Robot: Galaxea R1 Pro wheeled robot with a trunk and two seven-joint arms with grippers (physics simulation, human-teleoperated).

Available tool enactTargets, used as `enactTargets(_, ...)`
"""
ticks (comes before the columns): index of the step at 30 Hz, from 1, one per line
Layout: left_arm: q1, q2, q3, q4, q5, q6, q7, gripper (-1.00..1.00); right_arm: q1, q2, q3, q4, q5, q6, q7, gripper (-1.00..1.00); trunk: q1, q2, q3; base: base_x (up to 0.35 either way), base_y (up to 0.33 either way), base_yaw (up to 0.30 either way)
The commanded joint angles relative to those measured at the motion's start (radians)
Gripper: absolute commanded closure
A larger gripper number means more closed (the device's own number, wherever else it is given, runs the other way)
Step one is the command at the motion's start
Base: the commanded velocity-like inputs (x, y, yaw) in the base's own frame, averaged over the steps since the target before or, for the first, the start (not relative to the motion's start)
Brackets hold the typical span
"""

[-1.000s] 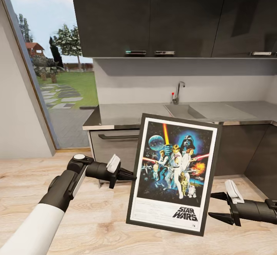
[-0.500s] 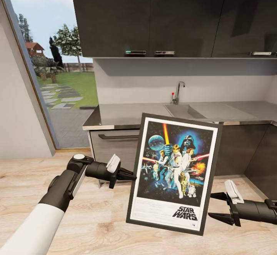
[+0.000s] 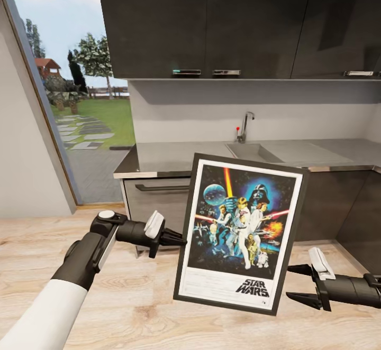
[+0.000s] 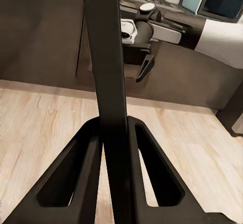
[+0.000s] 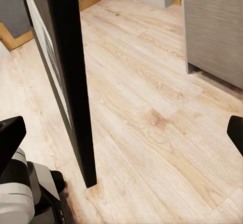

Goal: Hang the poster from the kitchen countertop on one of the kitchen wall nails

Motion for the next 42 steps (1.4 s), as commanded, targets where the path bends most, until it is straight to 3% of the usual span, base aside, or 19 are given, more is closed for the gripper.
enactTargets(1,-0.001,0.001,-0.002,-0.005,0.0,0.008,-0.002,1.0,-0.001,0.0,0.0,0.0,-0.001,0.011,0.004,-1.0,0.0,-0.001,-0.001,0.0,0.0,0.0)
enactTargets(16,-0.001,0.001,-0.005,-0.019,0.0,0.006,0.0,1.0,-0.001,0.007,0.004,-0.005,-0.001,0.009,0.004,-1.0,0.0,-0.001,-0.001,0.0,0.0,0.0)
enactTargets(26,-0.001,0.001,-0.005,-0.02,0.0,0.003,0.0,1.0,-0.001,0.008,0.056,-0.006,-0.003,0.006,0.004,-1.0,0.0,-0.001,-0.001,0.0,0.0,0.0)
enactTargets(42,-0.001,0.001,-0.005,-0.046,0.0,0.004,0.0,1.0,-0.001,0.009,0.06,-0.006,-0.003,0.006,0.003,-1.0,0.0,-0.001,-0.001,0.0,0.0,0.0)
